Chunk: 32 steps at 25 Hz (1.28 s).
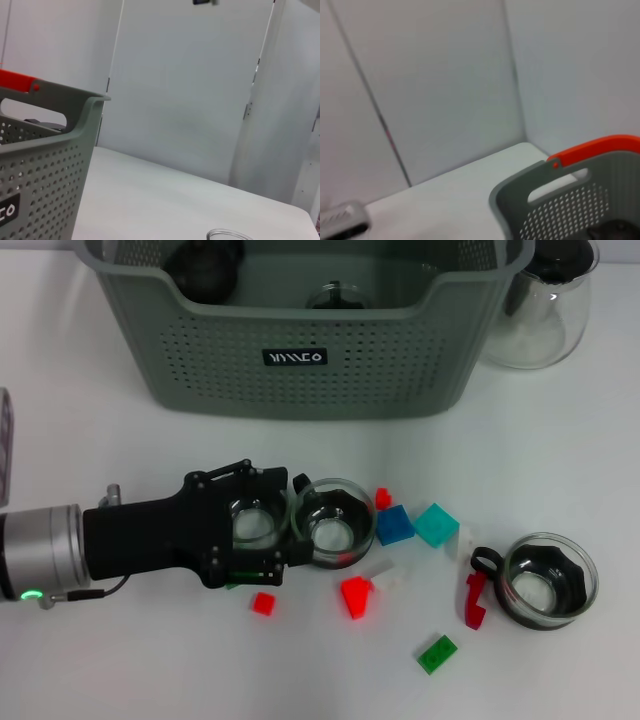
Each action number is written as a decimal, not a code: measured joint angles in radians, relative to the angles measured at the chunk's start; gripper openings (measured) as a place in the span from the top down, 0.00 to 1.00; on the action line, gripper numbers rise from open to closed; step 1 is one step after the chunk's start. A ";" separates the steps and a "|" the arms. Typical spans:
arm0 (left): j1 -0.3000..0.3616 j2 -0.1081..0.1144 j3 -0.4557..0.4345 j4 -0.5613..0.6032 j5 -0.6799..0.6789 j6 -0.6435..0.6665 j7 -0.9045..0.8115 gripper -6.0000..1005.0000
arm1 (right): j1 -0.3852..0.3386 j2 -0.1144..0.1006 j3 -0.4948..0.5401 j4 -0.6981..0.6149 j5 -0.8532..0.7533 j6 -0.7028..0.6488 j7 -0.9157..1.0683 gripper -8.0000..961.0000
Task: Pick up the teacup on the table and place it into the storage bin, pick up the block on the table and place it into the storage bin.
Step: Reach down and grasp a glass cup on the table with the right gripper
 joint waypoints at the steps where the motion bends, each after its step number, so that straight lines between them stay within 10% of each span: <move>1: 0.000 0.000 0.001 0.001 0.000 0.001 0.000 0.07 | -0.012 -0.006 0.013 0.000 0.006 -0.032 -0.025 0.04; 11: 0.001 0.000 0.003 0.001 0.002 -0.001 0.000 0.07 | -0.118 -0.026 0.094 -0.002 0.007 -0.380 -0.178 0.04; 20: 0.002 0.000 0.005 0.001 0.002 -0.014 0.001 0.07 | -0.192 -0.076 -0.034 0.002 -0.069 -0.422 -0.174 0.04; 32: -0.002 0.000 0.010 -0.005 0.002 -0.029 0.026 0.07 | -0.147 0.045 -0.033 0.006 -0.585 -0.332 -0.180 0.05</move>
